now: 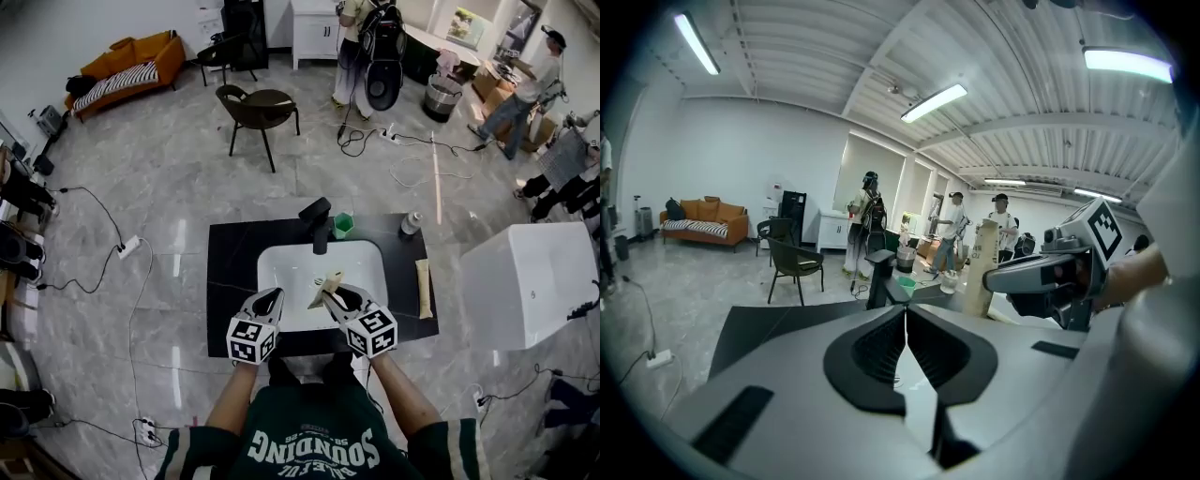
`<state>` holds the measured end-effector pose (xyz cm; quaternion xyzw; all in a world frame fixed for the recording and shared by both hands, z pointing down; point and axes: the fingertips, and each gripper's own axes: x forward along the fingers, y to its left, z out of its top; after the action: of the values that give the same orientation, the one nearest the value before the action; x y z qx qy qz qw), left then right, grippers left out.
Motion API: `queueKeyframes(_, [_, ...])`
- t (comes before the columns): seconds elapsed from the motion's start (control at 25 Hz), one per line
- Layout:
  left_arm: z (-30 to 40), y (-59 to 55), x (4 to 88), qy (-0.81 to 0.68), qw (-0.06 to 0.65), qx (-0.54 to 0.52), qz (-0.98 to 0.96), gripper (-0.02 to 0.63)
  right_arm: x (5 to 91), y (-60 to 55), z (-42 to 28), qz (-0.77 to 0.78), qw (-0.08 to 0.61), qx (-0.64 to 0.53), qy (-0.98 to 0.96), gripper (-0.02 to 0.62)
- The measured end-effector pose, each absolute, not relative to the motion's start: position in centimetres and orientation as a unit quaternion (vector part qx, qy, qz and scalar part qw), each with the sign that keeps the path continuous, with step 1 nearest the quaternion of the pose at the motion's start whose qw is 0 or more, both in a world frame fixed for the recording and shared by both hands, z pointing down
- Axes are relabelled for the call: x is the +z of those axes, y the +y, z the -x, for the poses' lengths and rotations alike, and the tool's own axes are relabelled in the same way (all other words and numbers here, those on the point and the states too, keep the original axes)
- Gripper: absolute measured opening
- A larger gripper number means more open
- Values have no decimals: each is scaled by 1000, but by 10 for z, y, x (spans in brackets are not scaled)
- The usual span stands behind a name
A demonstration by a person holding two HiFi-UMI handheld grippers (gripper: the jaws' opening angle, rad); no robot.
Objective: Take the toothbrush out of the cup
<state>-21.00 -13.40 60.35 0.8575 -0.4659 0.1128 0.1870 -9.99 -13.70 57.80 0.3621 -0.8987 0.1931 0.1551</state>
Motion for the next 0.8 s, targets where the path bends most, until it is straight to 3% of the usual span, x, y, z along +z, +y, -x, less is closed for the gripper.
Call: queueKeyframes(0.8, [68,-168,618,-416,193,135,-879,12,596,-153,-55,-416,165,216,-868,106])
